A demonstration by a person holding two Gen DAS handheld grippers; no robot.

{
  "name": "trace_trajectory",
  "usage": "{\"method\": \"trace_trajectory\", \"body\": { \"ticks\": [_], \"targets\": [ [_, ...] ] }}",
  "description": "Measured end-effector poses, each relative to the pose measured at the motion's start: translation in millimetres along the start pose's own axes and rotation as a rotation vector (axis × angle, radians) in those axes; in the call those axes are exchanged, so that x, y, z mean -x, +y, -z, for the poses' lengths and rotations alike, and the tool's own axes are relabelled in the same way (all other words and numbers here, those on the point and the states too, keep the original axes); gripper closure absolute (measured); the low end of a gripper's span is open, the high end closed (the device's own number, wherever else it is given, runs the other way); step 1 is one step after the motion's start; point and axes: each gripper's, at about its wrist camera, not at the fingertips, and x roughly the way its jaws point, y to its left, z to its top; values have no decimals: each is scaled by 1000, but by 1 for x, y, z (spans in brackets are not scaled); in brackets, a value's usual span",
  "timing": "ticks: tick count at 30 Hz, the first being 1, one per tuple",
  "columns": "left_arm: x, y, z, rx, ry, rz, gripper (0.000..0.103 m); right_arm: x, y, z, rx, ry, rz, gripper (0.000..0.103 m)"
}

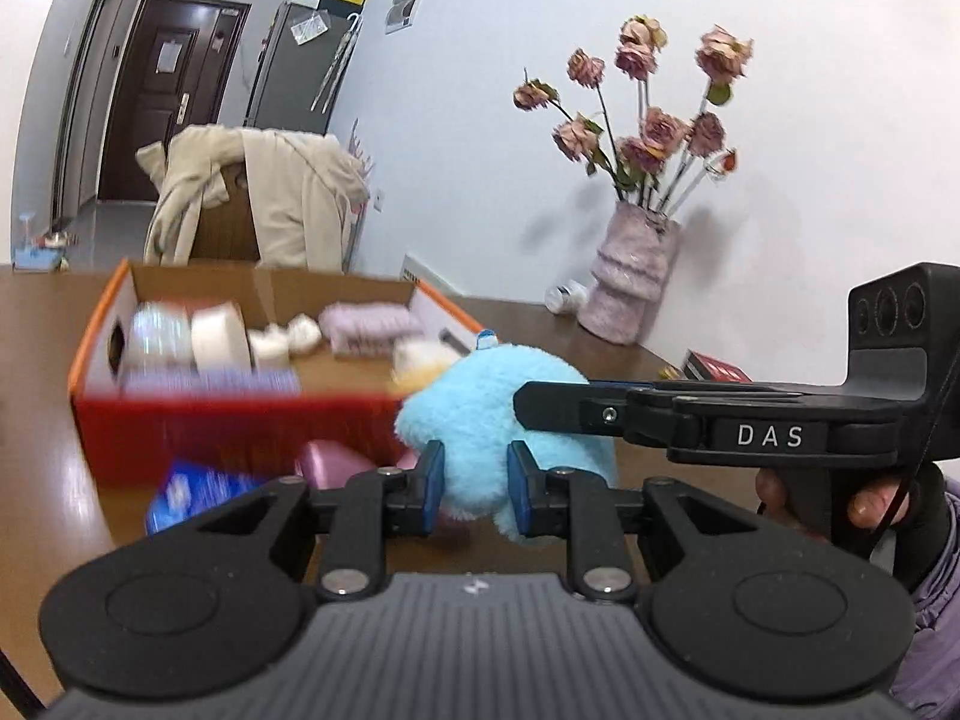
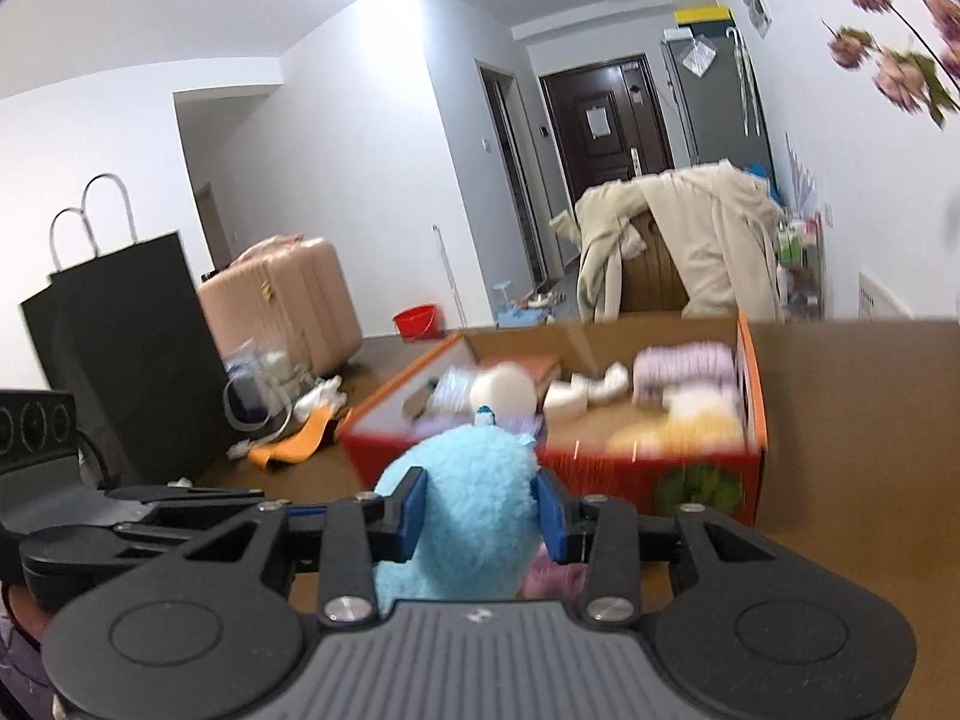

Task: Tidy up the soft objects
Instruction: 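Carry the blue plush into the box and open the right gripper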

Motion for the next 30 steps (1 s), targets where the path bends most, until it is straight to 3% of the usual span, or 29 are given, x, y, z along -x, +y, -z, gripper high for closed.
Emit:
{"method": "trace_trajectory", "body": {
  "ticks": [6, 9, 11, 13, 17, 24, 28, 30],
  "targets": [
    [-79, 45, -64, -14, 51, -50, 80, -81, -46, -57, -46, 8, 35, 65],
    [-125, 73, -73, 5, 78, -64, 78, -137, -76, -67, -90, 47, 91, 65],
    [-145, 85, -66, 25, 97, -126, 78, -172, -95, -61, -123, 104, 132, 64],
    [-154, 88, -63, -28, 147, -147, 77, -200, -102, -50, -85, 209, 211, 64],
    [-145, 98, -65, -5, 108, -135, 66, -199, -103, -42, -64, 182, 212, 62],
    [-136, 97, -73, -17, 92, -187, 65, -195, -87, -50, 6, 161, 214, 44],
    [-110, 83, -88, -37, 31, -241, 63, -164, -74, -67, 37, 93, 239, 41],
    [-82, 76, -91, -31, -33, -253, 54, -132, -71, -78, 10, 14, 251, 37]
  ]
}}
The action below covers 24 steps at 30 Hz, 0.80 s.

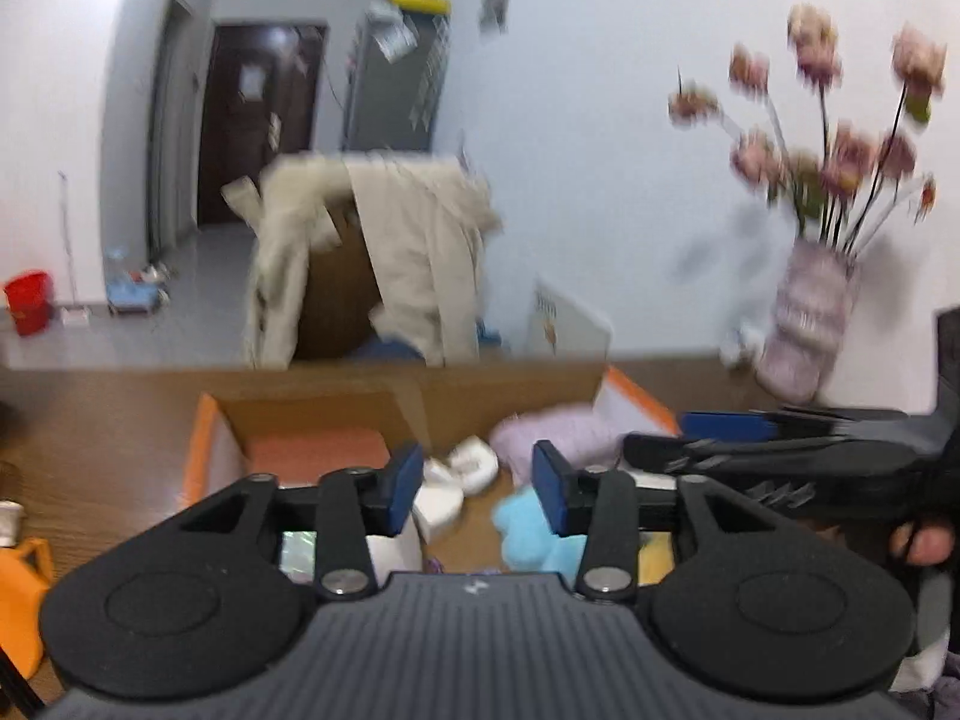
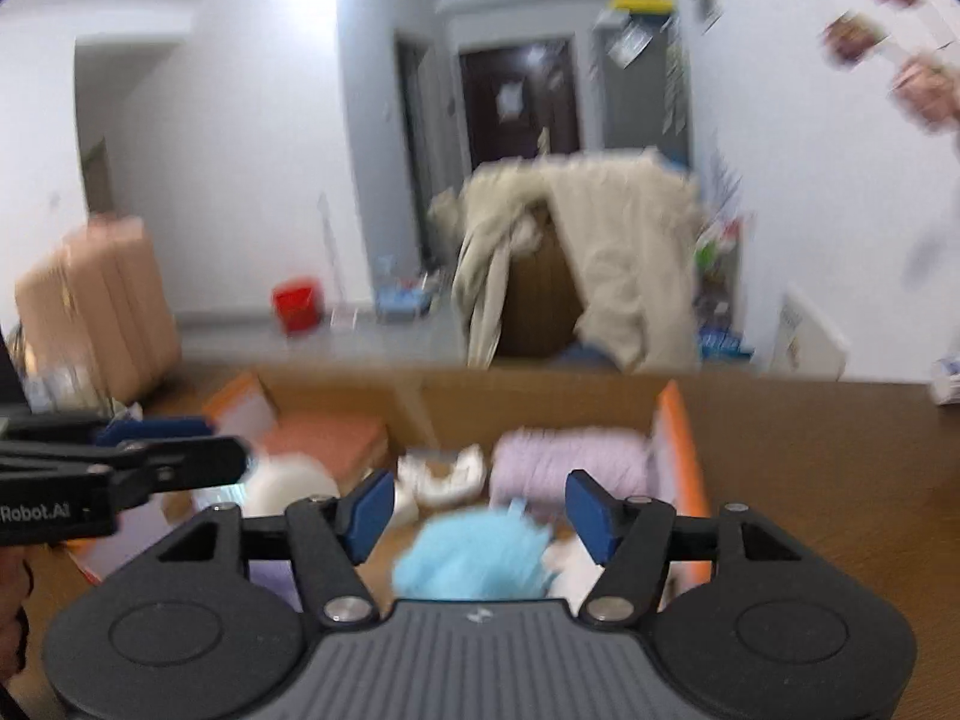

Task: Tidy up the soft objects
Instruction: 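Carry the blue plush into the box and open the right gripper, then move both grippers back over the table toward the pink bow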

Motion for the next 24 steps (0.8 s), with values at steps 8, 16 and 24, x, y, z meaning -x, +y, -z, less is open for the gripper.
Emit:
{"method": "trace_trajectory", "body": {
  "ticks": [8, 16, 24],
  "targets": [
    [105, -4, 27, -10, -25, -64, 31, 118, 5, 1, -4, -101, 3, 27],
    [197, -22, 99, 72, -27, -64, 22, 200, 59, 75, 113, -131, -57, 19],
    [252, -24, 157, 95, 25, -64, 17, 253, 104, 174, 227, -44, -110, 11]
  ]
}}
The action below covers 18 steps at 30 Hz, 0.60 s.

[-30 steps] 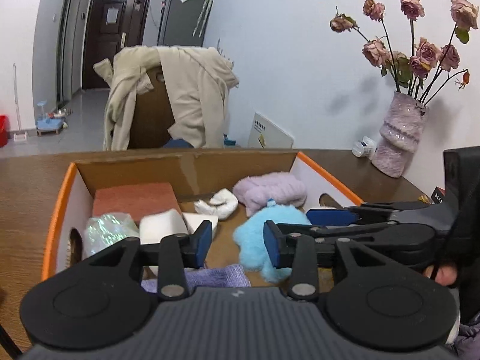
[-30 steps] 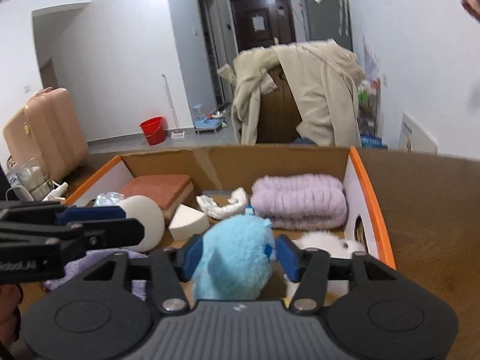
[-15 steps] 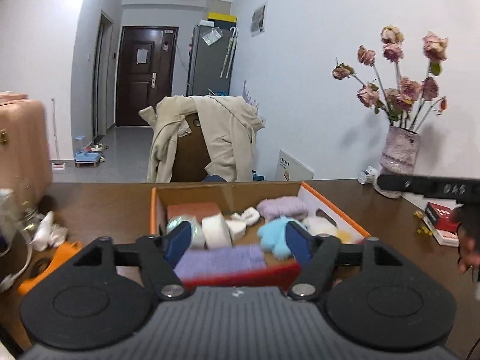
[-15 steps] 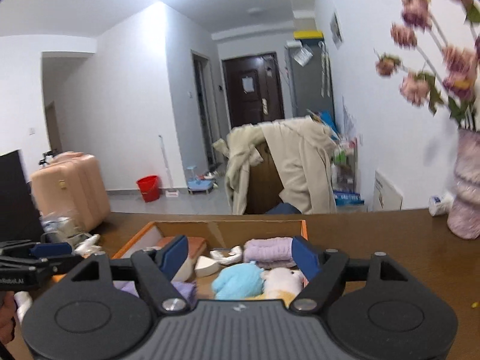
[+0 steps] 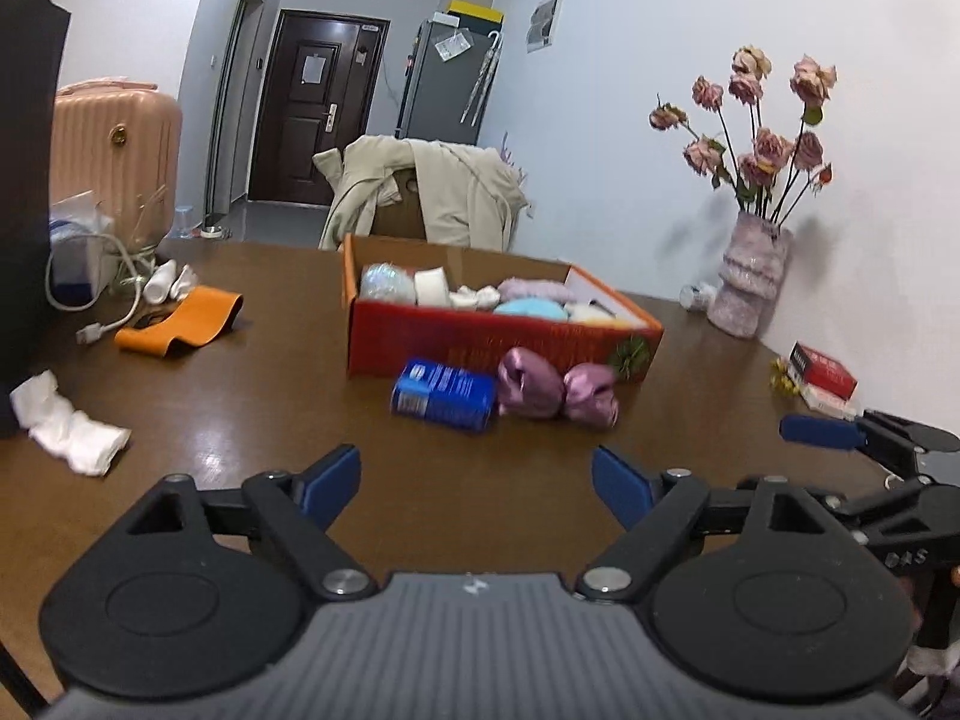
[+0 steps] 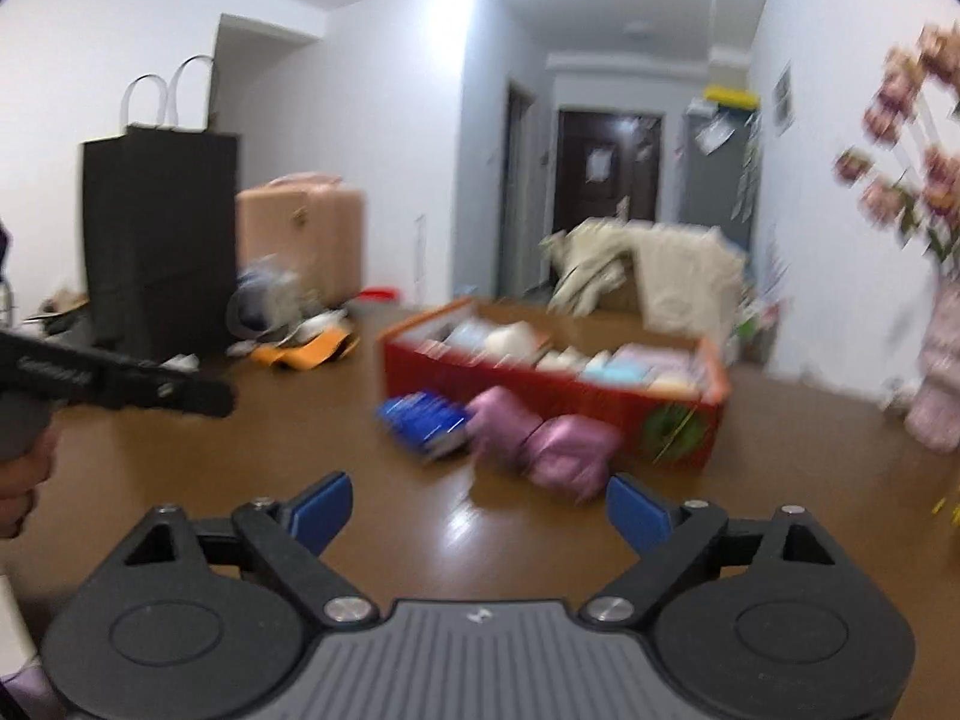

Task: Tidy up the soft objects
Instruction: 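Move both grippers back over the table toward the pink bow, then grasp the pink satin bow with both grippers and lift it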

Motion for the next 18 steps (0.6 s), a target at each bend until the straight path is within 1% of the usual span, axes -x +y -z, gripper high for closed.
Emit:
{"method": "trace_trajectory", "body": {
  "ticks": [2, 4, 7, 9, 13, 15, 18],
  "targets": [
    [0, 2, 1, 6, 0, -10, 17, 3, 7, 4, 6, 10, -6, 13],
    [-1, 3, 0, 15, -4, -13, 17, 5, 11, 2, -2, 10, 19, 13],
    [-5, 2, -2, 9, -1, 1, 18, 2, 7, -3, -46, 32, 25, 14],
    [-10, 2, -3, 10, 3, 9, 19, -1, 4, -3, -52, 43, 32, 14],
    [-25, 6, -1, 22, 30, 20, 23, -13, -4, 0, -65, 73, 44, 14],
    [-36, 7, -3, 26, 43, 25, 27, -21, -8, 1, -72, 86, 51, 15],
    [-55, 2, -12, 6, 52, 53, 30, -37, -16, -3, -75, 101, 57, 19]
  ]
}}
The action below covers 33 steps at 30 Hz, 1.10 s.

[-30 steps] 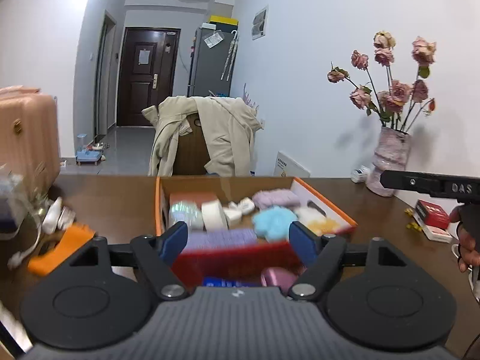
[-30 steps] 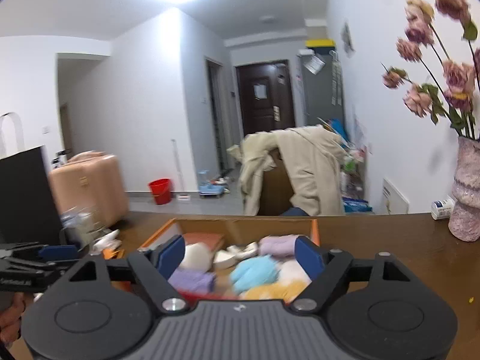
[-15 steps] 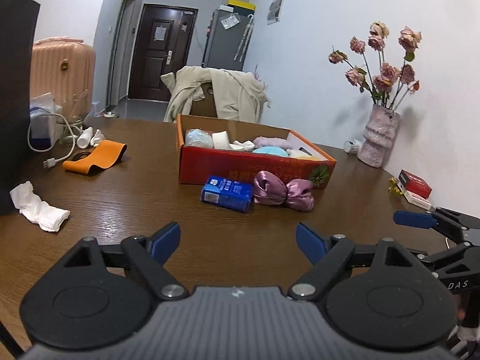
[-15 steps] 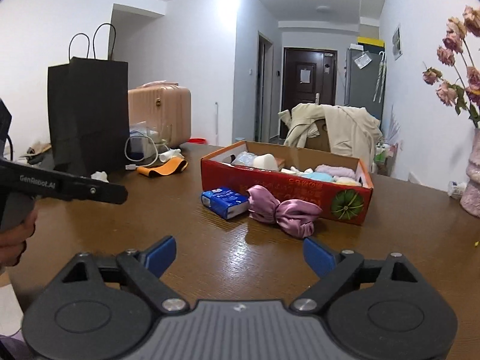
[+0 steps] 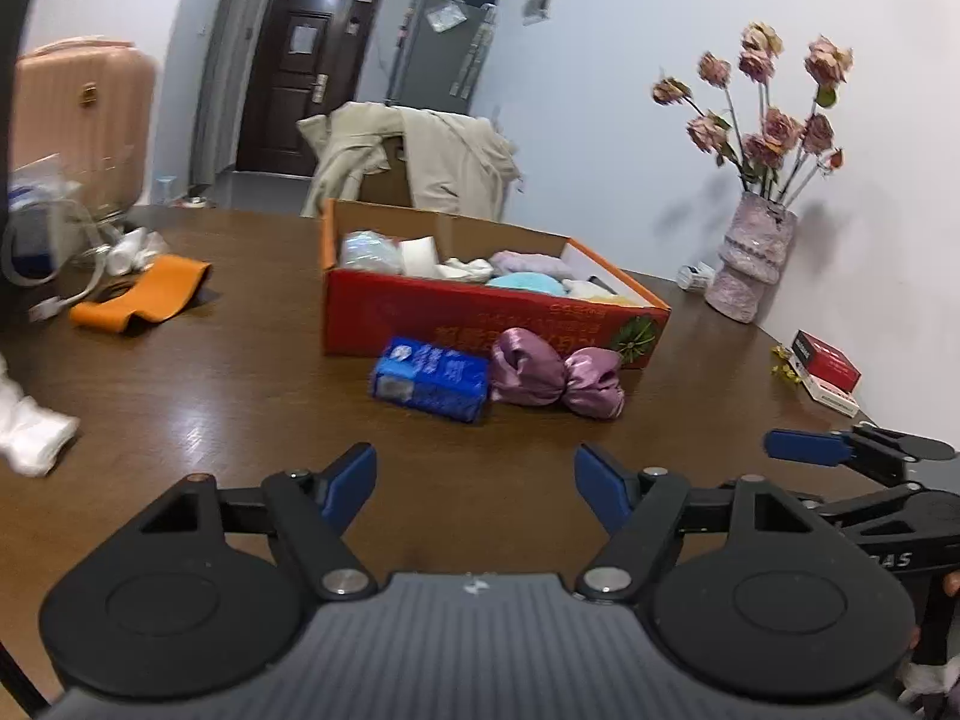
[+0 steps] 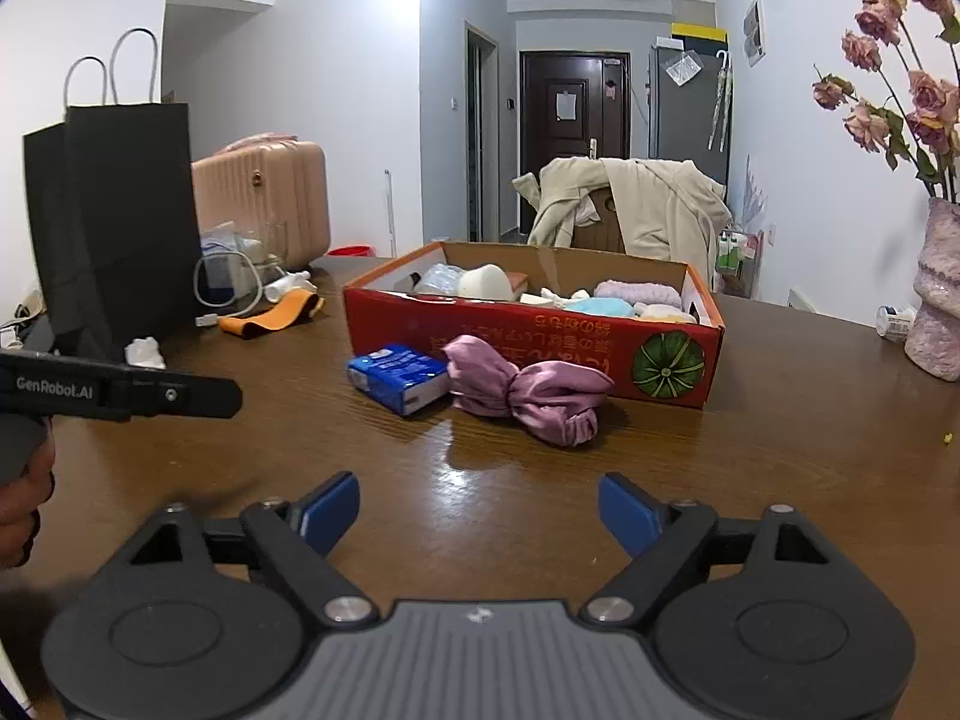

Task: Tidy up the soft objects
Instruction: 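Grasp the pink satin bow with both grippers and lift it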

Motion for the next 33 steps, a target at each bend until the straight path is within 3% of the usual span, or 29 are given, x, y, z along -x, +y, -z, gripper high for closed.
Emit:
{"method": "trace_trajectory", "body": {
  "ticks": [5, 8, 10, 14, 15, 17, 18, 27, 33],
  "targets": [
    [-58, -23, -39, -124, 26, 63, 44, -41, -26, -23, -28, 13, 1, 25],
    [-100, -34, -57, -198, 71, 73, 50, -71, -47, -40, -85, 28, -13, 36],
    [-127, -35, -64, -216, 116, 98, 51, -97, -64, -48, -139, 65, -10, 42],
    [-165, -33, -67, -227, 157, 90, 66, -134, -83, -50, -202, 99, -31, 49],
    [-169, -30, -65, -217, 150, 93, 67, -141, -86, -48, -211, 102, -40, 50],
    [-177, -25, -60, -205, 150, 91, 71, -148, -89, -42, -229, 102, -77, 67],
    [-179, -22, -58, -210, 152, 93, 72, -150, -89, -40, -234, 104, -99, 71],
    [-182, -16, -58, -160, 134, 106, 78, -154, -84, -34, -231, 91, -125, 82],
    [-169, -25, -65, -152, 85, 129, 90, -143, -77, -40, -188, 60, -122, 102]
  ]
}}
